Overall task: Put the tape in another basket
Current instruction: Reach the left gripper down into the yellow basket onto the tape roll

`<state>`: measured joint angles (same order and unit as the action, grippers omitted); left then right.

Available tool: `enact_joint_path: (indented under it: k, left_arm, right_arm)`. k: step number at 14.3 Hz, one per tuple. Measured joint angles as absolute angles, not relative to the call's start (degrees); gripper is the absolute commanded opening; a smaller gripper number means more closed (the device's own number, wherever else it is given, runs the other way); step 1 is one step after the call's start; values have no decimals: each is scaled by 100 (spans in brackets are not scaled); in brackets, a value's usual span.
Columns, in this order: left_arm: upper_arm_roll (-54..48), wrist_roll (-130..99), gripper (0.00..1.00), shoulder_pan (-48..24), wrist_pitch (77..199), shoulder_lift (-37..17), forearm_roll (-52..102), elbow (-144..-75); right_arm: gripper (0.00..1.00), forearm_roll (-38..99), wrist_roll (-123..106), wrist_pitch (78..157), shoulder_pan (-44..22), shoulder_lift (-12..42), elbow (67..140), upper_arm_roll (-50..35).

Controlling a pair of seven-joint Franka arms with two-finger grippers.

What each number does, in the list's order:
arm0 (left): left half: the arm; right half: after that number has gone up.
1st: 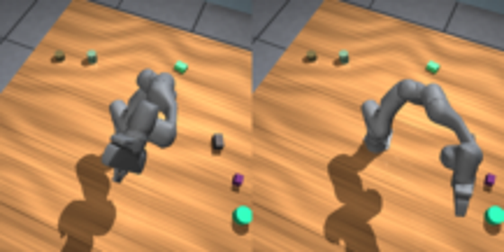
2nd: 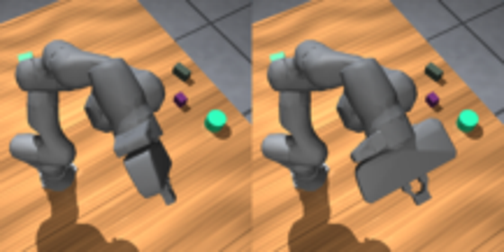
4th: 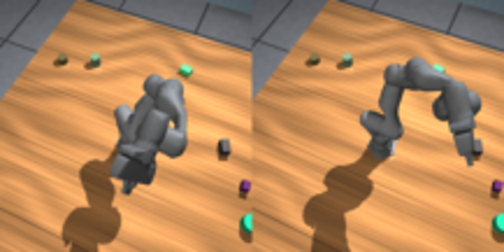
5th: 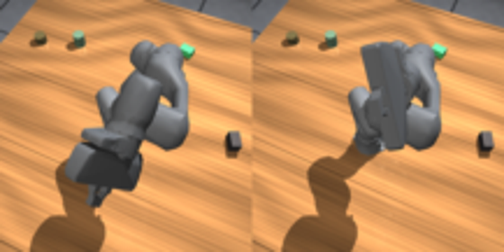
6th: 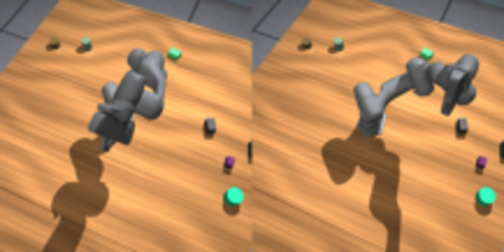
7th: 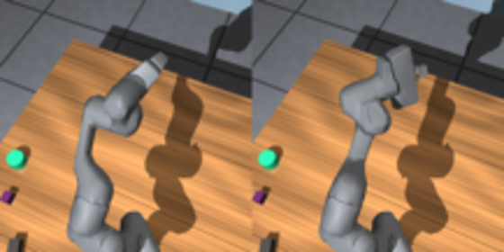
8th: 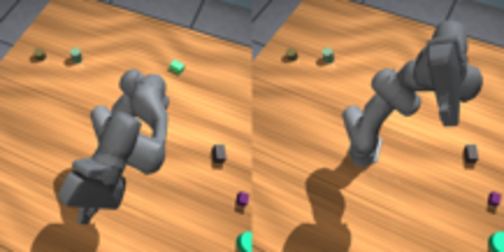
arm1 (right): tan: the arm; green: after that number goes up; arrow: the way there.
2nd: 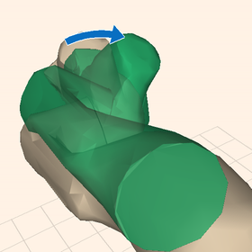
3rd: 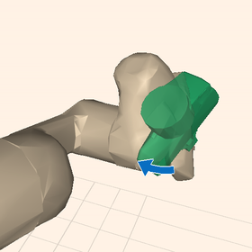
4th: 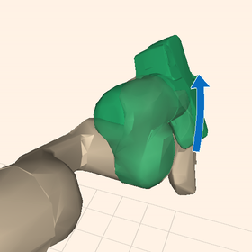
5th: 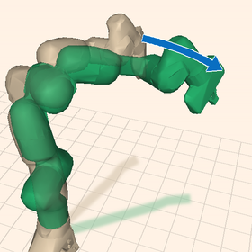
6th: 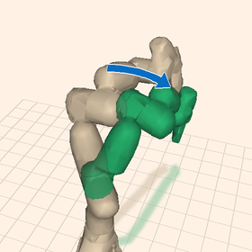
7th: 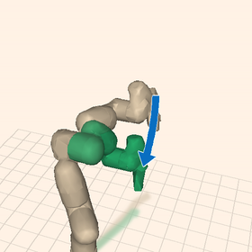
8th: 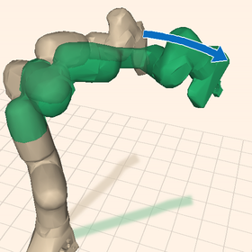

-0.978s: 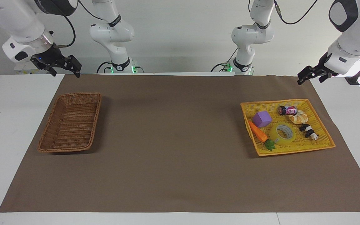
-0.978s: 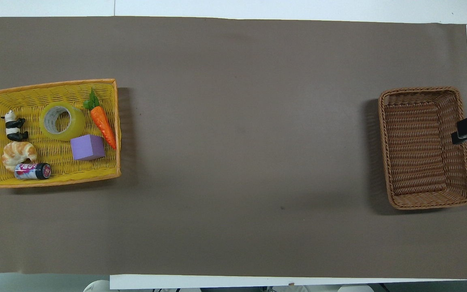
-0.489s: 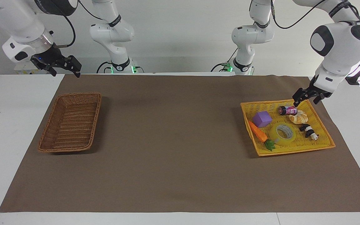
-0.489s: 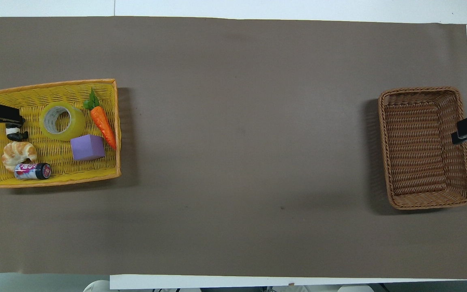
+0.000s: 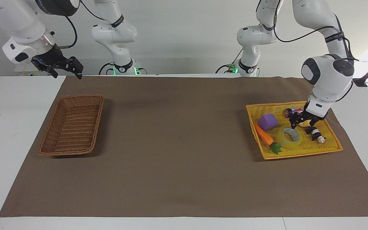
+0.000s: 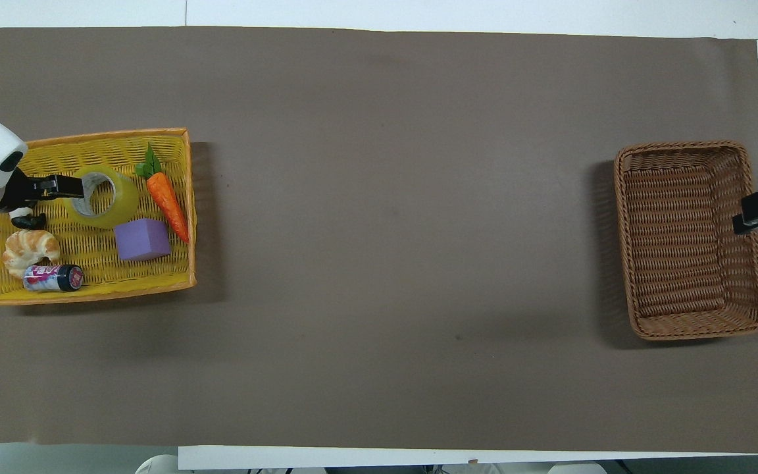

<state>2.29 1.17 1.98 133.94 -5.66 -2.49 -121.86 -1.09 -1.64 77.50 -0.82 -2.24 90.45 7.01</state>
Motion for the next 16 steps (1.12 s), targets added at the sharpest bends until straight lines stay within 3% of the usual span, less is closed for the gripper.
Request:
enact_joint_path:
  k: [1,7,8,10,13,14,16]
  left_arm:
    - [230,119,76,239,13469,-669,-249,-12178]
    - [223,118,72,265,13645,-983,-249,-12056]
    - [222,118,68,265,13655,-1015,-249,-12053]
    - [217,117,51,265,13730,-1140,-249,-12052]
    - [215,116,48,265,13768,-1327,-249,-12052]
    - [209,116,43,264,13775,-1380,-249,-12053]
    - [198,116,4,262,13809,-1456,-249,-12052]
  right_arm:
    - [100,-109,-164,7750,-82,-224,9045,701]
    - [100,-109,-164,7750,-82,-224,9045,701]
    - [100,-109,-164,7750,-82,-224,9045,701]
    - [100,-109,-164,7750,-82,-224,9045,701]
    - [100,-109,-164,7750,-90,-243,9045,699]
    - [100,-109,-164,7749,-96,-262,9045,695]
    - [100,-109,-164,7745,-101,-287,9045,686]
